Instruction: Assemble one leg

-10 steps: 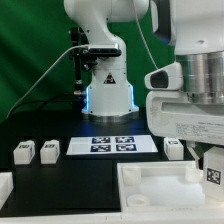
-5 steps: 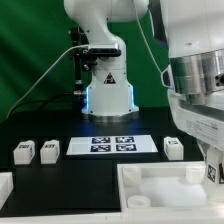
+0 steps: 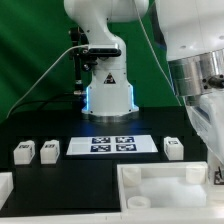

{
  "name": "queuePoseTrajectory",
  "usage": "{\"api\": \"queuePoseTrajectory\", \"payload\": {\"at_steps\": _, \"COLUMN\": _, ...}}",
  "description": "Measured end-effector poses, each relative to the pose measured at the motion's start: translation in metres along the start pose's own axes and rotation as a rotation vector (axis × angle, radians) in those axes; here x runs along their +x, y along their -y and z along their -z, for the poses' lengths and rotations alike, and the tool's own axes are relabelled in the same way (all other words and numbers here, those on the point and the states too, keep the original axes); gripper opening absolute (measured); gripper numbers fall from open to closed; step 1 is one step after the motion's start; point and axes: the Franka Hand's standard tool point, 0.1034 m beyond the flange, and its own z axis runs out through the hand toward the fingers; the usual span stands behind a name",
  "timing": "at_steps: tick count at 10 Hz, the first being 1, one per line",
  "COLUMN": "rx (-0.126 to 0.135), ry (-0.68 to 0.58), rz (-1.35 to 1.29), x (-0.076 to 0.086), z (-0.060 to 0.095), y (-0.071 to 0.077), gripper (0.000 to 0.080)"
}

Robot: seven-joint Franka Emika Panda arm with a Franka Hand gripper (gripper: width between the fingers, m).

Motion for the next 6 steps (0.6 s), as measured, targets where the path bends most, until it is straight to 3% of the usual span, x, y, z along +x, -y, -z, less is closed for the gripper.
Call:
{"api": "queuePoseTrajectory", "payload": {"at_steps": 1, "rx": -0.01, "ry": -0.004, "rz": 0.19, "x": -0.001, "z": -0.0008, "y": -0.0019, "gripper": 0.0527}}
{"api": "queuePoseTrajectory", "payload": {"at_steps": 2, "rx": -0.019, "ry": -0.009, "rz": 0.372, "x": -0.0011, "z": -0.0008, "y": -0.0024, "gripper": 0.061}}
{"api": "queuePoseTrajectory", "payload": {"at_steps": 4, "rx": -0.063, "ry": -0.028, "rz": 0.712, "x": -0.007, "z": 0.0003, "y": -0.0039, "gripper": 0.0642}}
{"api": "queuePoseTrajectory", "payload": {"at_steps": 6, "rx": -0.062, "ry": -0.027, "rz": 0.899, "x": -0.0028, "z": -0.0001, "y": -0.0029, "gripper": 0.0648}}
